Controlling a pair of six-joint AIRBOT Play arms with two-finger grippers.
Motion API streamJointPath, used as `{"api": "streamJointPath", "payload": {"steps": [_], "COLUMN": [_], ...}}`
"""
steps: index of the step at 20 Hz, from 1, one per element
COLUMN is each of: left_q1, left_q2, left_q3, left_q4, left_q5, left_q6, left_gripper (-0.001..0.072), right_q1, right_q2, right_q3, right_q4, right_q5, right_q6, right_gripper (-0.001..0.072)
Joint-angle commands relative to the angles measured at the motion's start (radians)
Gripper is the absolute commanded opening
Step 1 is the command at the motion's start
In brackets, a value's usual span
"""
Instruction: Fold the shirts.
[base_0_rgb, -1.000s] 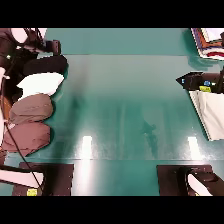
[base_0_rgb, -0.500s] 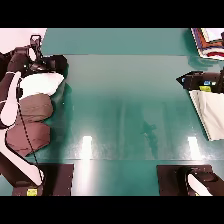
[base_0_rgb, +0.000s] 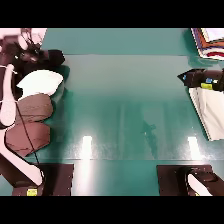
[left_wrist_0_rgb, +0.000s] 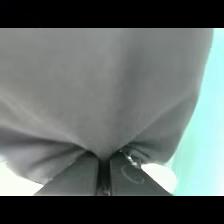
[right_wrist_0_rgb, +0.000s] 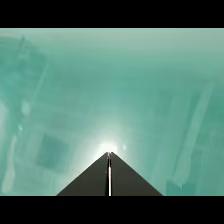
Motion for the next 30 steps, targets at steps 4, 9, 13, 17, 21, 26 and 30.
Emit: {"api": "streamJointPath", "payload": {"steps": [4,9,13,17,21,26,30], "left_q1": [-0.163,-0.436,-0.682,-0.771,-0.59,-0.314,-0.193], "left_q2": [0.43,0.595,0.568,0.536,0.537,0.516,0.398], "left_q3": [0.061,0.004,-0.231,-0.427,-0.423,-0.673,-0.799], "left_q4": [-0.026,-0.027,-0.096,-0.176,-0.121,-0.25,-0.377], "left_q5": [-0.223,-0.432,-0.359,-0.111,-0.183,-0.1,-0.039], "left_q6": [0.095,0.086,0.058,0.058,0.047,0.051,0.072], "left_gripper": [0.0023,0.0023,0.0031,0.0541,0.0541,0.0541,0.0541], "right_q1": [-0.02,-0.069,-0.068,-0.068,-0.068,-0.068,-0.067], "right_q2": [0.0,0.0,0.002,0.01,0.034,0.036,0.036], "right_q3": [0.219,0.346,0.35,0.35,0.35,0.35,0.35], "right_q4": [-0.038,-0.037,-0.028,-0.027,-0.028,-0.027,-0.028], "right_q5": [-0.063,-0.055,-0.009,0.053,0.067,0.075,0.076], "right_q6": [-0.003,-0.003,-0.003,-0.003,-0.003,-0.002,-0.003], "right_gripper": [0.0015,0.0016,0.0015,0.0016,0.0016,0.0016,0.0016]}}
